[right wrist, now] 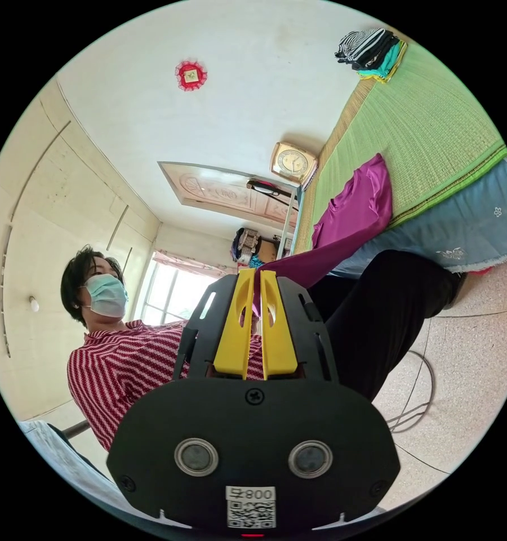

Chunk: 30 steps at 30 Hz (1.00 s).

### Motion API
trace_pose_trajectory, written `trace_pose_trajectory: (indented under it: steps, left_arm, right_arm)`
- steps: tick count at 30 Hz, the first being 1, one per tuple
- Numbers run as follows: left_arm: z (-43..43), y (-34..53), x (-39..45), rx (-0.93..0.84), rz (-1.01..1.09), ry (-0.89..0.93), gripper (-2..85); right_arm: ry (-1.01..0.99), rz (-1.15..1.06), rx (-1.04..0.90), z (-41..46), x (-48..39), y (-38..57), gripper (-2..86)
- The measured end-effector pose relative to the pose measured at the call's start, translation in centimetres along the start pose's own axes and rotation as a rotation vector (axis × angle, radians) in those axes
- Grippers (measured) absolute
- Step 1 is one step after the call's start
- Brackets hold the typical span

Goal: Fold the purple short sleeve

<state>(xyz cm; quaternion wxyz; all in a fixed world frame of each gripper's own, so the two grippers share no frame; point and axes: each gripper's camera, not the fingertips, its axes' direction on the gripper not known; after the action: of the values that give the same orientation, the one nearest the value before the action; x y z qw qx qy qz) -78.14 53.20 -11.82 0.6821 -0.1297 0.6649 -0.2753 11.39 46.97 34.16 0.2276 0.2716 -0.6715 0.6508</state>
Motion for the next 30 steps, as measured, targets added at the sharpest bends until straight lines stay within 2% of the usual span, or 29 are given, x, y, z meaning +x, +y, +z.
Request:
trace_pose_trajectory:
  steps: [19,30]
  left_arm:
    - [0.7,-5.1,1.1,0.002,0.02,0.016,0.9]
    - [1.6,-11.0,0.8,0.027,0.03,0.017,0.9]
  right_arm:
    - [0.0,-0.002,0.001,0.3,-4.5,1.2,1.5]
    - [-0.001,-0.001,0.009,0.4,-8.0,0.4,1.5]
